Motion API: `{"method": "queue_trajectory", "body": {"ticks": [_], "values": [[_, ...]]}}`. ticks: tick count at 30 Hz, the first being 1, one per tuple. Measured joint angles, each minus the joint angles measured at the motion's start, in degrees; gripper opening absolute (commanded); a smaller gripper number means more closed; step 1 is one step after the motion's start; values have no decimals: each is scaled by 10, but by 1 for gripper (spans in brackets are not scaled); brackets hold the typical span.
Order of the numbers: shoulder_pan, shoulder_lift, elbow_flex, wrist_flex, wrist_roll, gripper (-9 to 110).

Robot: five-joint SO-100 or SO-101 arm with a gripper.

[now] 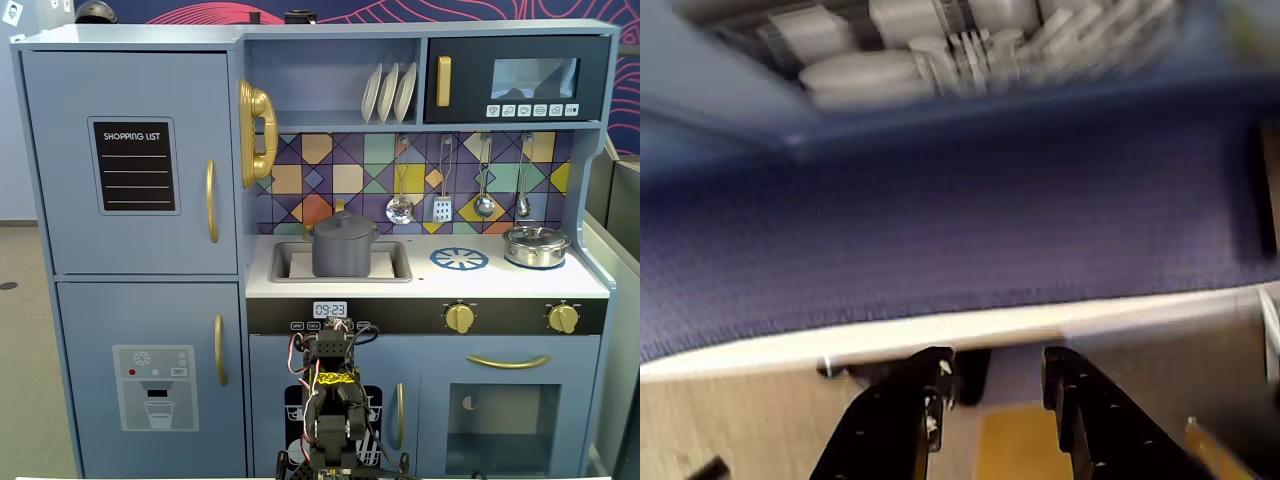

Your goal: Pick up the lid from the counter and put it on the gray recipient

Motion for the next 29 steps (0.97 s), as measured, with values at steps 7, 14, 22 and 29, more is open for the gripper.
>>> {"method": "queue_trajectory", "body": {"ticks": [7,14,22,29], "values": [[-12,8,1,32,-29,2],[-13,8,1,33,-30,5],[-13,8,1,33,-30,7],[-13,8,1,33,-30,7]]}}
